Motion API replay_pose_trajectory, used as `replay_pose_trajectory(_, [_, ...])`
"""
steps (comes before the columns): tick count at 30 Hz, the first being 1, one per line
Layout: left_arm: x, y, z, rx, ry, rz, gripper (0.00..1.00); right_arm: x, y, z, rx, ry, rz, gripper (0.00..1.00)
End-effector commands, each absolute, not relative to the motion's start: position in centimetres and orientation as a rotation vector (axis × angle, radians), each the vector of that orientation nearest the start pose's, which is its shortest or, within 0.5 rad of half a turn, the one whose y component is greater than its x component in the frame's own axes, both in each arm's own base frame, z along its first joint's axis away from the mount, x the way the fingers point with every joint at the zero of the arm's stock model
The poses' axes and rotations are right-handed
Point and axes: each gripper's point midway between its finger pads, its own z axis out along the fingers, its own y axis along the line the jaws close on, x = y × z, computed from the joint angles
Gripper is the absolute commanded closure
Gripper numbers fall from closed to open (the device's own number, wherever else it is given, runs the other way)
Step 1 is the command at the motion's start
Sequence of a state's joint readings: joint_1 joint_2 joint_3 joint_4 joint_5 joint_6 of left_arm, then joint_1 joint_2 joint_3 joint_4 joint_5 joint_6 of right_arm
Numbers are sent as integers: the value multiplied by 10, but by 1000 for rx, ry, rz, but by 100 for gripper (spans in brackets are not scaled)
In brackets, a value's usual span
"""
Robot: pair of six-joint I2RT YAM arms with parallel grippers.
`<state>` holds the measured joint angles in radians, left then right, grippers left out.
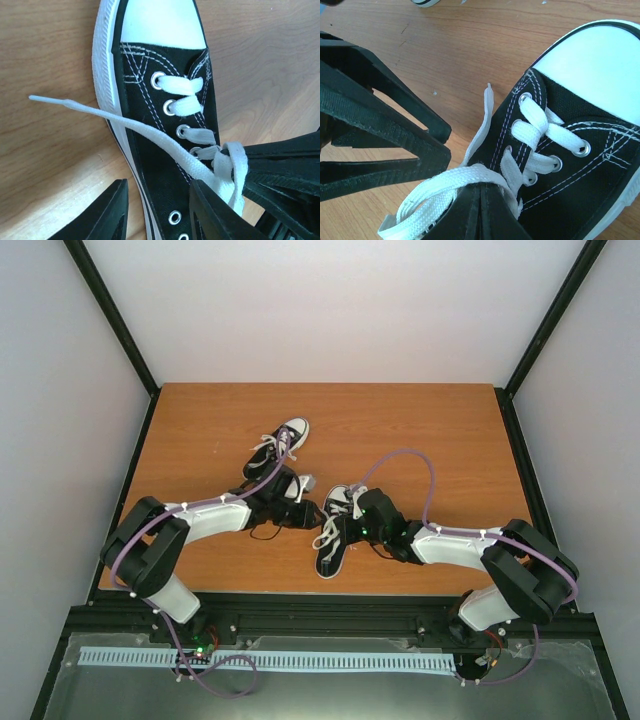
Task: Tie the shoes
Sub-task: Cross the shoelace with the shoelace.
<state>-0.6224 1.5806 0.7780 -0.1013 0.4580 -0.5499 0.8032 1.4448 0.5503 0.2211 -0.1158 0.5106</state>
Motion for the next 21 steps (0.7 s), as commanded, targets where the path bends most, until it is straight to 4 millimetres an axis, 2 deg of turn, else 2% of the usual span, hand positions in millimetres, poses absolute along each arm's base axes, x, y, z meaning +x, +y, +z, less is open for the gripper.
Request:
replay_pose_trajectory(1, [269, -293, 78, 362, 2591, -1098, 66, 244, 286, 67, -422, 2336, 810, 97])
replay_pose_trajectory(21, [256, -305, 84, 408, 2527, -1268, 68, 240, 289, 63, -438, 2346, 838, 97])
